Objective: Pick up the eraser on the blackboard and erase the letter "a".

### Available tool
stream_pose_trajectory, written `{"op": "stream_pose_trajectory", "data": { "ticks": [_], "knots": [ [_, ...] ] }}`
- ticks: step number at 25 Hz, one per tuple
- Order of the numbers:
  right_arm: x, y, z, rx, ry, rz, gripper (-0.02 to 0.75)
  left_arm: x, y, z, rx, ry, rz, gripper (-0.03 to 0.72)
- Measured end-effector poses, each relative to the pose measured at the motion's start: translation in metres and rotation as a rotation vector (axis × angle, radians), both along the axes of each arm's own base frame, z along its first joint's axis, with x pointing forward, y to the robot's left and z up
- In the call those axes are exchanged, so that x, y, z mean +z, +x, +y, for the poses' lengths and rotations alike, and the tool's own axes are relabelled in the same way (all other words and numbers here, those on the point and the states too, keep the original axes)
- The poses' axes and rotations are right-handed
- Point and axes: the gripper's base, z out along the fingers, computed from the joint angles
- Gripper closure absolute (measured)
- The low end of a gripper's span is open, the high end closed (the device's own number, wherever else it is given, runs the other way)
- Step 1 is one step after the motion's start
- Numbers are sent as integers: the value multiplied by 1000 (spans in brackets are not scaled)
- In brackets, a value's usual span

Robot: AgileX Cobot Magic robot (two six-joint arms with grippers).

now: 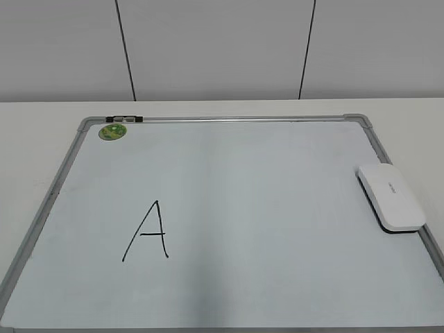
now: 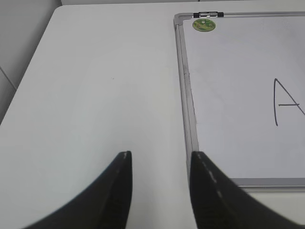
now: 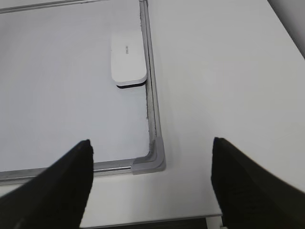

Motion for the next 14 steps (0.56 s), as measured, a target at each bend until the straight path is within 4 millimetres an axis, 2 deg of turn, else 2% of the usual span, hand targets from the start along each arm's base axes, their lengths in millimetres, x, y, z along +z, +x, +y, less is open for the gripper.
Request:
{"op": "stream_pose_trajectory", "data": {
  "ticks": [14],
  "knots": [
    [0,0,0,0,0,0,164,0,0,0,0,0,0,411]
  ]
}}
